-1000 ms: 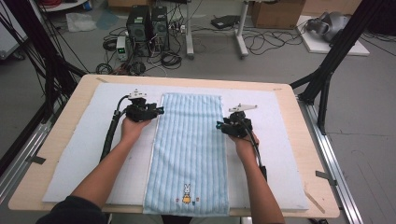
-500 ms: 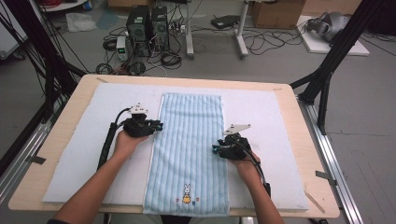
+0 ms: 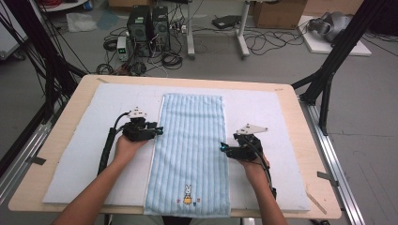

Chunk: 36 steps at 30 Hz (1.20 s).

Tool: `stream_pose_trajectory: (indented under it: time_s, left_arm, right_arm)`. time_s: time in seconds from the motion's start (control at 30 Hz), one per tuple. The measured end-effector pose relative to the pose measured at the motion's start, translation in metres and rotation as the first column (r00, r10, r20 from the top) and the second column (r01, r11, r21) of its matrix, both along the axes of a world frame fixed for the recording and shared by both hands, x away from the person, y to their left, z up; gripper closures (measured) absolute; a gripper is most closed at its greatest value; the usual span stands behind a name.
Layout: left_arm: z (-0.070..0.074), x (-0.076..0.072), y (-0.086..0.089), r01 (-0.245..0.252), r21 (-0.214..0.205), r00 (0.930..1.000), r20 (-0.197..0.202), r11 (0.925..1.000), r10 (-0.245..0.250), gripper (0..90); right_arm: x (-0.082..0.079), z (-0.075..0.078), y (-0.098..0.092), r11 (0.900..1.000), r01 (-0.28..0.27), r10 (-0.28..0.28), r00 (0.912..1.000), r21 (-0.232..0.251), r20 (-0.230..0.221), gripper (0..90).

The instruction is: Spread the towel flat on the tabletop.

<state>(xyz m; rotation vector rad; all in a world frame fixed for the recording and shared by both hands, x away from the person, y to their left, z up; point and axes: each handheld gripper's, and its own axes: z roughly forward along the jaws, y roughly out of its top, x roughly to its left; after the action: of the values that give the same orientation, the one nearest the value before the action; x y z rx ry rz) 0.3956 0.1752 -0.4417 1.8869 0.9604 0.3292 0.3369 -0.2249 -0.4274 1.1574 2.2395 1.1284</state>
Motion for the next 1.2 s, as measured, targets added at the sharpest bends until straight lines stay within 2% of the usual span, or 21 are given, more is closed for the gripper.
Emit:
stream_pose_trajectory:
  time_s: [0.13, 0.2, 0.27, 0.33, 0.4, 0.47, 0.57, 0.67, 0.8, 0.87, 1.03, 1.2]
  left_arm:
    - [0.010, -0.014, 0.009, 0.005, -0.090, 0.9971, 0.077, 0.9959, 0.002, 44.1]
    - [0.014, -0.023, 0.015, 0.015, -0.108, 0.9938, 0.111, 0.9940, -0.003, 39.1]
    - [0.015, -0.032, 0.020, 0.024, -0.145, 0.9912, 0.132, 0.9892, -0.004, 31.5]
    - [0.015, -0.039, 0.025, 0.010, -0.169, 0.9869, 0.160, 0.9855, 0.017, 20.9]
    - [0.018, -0.044, 0.031, 0.022, -0.188, 0.9818, 0.189, 0.9818, 0.014, 18.6]
    - [0.019, -0.049, 0.037, 0.027, -0.197, 0.9781, 0.208, 0.9801, 0.014, 17.1]
    - [0.015, -0.053, 0.042, 0.040, -0.183, 0.9796, 0.201, 0.9823, -0.003, 17.1]
    - [0.014, -0.052, 0.043, 0.038, -0.171, 0.9799, 0.199, 0.9845, -0.003, 17.2]
    - [0.015, -0.050, 0.044, 0.047, -0.179, 0.9773, 0.211, 0.9827, -0.008, 18.0]
    - [0.014, -0.049, 0.045, 0.046, -0.181, 0.9789, 0.204, 0.9825, -0.008, 18.5]
    - [0.015, -0.050, 0.048, 0.025, -0.184, 0.9813, 0.192, 0.9825, 0.011, 18.8]
    - [0.013, -0.050, 0.048, 0.016, -0.178, 0.9843, 0.176, 0.9840, 0.016, 19.2]
  right_arm:
    - [0.000, -0.001, -0.008, 0.9994, 0.028, -0.028, 0.9996, 0.023, -0.005, 24.7]
    - [-0.002, 0.000, -0.012, 0.9989, 0.033, -0.033, 0.9995, 0.033, 0.002, 22.3]
    - [-0.004, 0.001, -0.016, 0.9981, 0.035, -0.036, 0.9993, 0.050, 0.009, 19.5]
    - [-0.006, 0.000, -0.021, 0.9953, 0.037, -0.036, 0.9993, 0.089, -0.012, 15.2]
    - [-0.008, -0.002, -0.024, 0.9970, 0.031, -0.030, 0.9995, 0.071, -0.008, 13.1]
    - [-0.010, -0.002, -0.026, 0.9986, 0.021, -0.022, 0.9996, 0.049, 0.017, 11.7]
    - [-0.014, 0.003, -0.032, 0.9987, 0.024, -0.027, 0.9975, 0.046, 0.066, 11.4]
    - [-0.016, 0.007, -0.037, 0.9957, 0.051, -0.058, 0.9941, 0.077, 0.092, 11.2]
    - [-0.017, 0.009, -0.039, 0.9967, 0.065, -0.070, 0.9910, 0.049, 0.114, 11.2]
    - [-0.016, 0.009, -0.039, 0.9962, 0.072, -0.078, 0.9895, 0.049, 0.122, 11.2]
    - [-0.014, 0.007, -0.036, 0.9960, 0.078, -0.083, 0.9906, 0.044, 0.109, 11.2]
    - [-0.014, 0.007, -0.037, 0.9942, 0.084, -0.091, 0.9904, 0.067, 0.104, 11.1]
